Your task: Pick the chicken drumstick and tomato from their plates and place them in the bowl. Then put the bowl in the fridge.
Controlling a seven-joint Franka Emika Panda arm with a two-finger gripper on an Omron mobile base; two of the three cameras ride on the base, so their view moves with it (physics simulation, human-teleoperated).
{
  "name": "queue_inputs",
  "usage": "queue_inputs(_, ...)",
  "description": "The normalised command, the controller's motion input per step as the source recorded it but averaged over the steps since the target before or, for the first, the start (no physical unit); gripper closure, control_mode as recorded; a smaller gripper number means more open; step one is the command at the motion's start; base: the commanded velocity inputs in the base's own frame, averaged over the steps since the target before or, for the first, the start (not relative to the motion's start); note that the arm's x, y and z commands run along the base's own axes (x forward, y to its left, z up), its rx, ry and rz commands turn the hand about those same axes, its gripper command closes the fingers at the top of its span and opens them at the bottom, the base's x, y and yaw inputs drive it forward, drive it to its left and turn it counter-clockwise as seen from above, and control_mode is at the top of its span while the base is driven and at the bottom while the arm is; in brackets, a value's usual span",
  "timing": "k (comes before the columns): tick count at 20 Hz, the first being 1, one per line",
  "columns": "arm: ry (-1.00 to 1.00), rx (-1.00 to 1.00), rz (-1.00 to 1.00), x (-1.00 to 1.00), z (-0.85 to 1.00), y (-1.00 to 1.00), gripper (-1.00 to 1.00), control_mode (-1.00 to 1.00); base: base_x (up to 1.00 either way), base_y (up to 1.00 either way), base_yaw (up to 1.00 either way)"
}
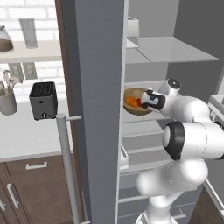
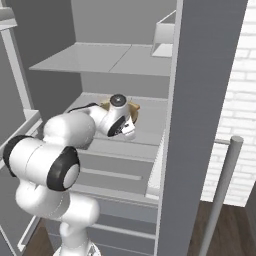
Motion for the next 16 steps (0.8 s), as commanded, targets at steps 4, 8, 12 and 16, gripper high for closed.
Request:
queue_inputs(4, -0.02, 0.00, 0.00, 0.39, -0.06, 0.03, -1.00, -1.00, 0.00, 0.00, 0.00)
queue_inputs(8, -0.10, 0.00, 0.00, 0.01, 0.13, 0.00, -1.00, -1.00, 0.00, 0.00, 0.00)
queue_inputs(12, -0.15, 0.00, 0.00, -0.18, 0.25, 0.00, -1.00, -1.00, 0.00, 0.00, 0.00)
queue_inputs(16, -0.32, 0.00, 0.00, -0.51, 0.37, -0.02, -1.00, -1.00, 0.00, 0.00, 0.00)
